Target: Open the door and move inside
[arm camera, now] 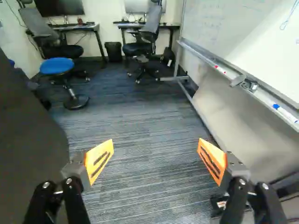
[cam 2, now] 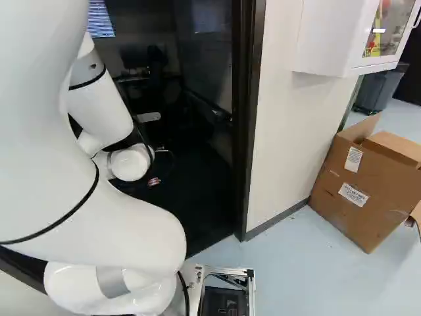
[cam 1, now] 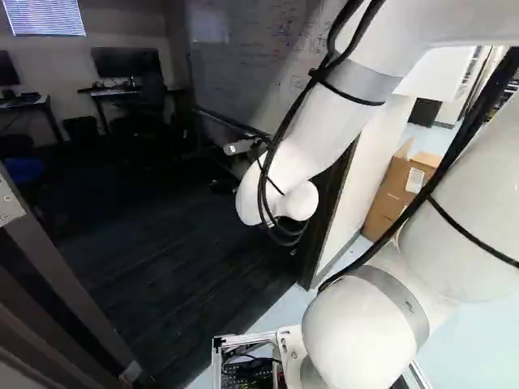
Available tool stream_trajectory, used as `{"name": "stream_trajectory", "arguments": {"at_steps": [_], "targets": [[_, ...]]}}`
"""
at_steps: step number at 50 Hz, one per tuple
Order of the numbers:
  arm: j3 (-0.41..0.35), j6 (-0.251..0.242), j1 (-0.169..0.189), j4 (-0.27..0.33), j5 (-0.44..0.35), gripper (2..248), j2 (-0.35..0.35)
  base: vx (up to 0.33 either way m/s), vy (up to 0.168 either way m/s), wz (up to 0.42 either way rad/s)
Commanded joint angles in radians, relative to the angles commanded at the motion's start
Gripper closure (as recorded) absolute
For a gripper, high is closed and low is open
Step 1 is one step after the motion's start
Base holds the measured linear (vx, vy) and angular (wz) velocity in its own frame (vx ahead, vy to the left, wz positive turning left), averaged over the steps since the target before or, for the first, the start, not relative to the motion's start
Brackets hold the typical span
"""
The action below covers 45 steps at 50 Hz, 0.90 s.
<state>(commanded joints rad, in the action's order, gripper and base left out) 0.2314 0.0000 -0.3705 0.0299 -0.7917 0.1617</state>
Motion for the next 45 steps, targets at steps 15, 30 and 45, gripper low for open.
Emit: {"name": "stream_trajectory", "arguments": {"at_steps": [15, 30, 45], "targets": [[-0.029, 0.000, 0.057, 0.004, 0.000, 3, 0.032, 0.000, 0.000, 0.000], [-0.054, 0.000, 0.116, 0.004, 0.000, 3, 0.060, 0.000, 0.000, 0.000], [-0.075, 0.000, 0.176, 0.004, 0.000, 3, 0.084, 0.000, 0.000, 0.000]]}}
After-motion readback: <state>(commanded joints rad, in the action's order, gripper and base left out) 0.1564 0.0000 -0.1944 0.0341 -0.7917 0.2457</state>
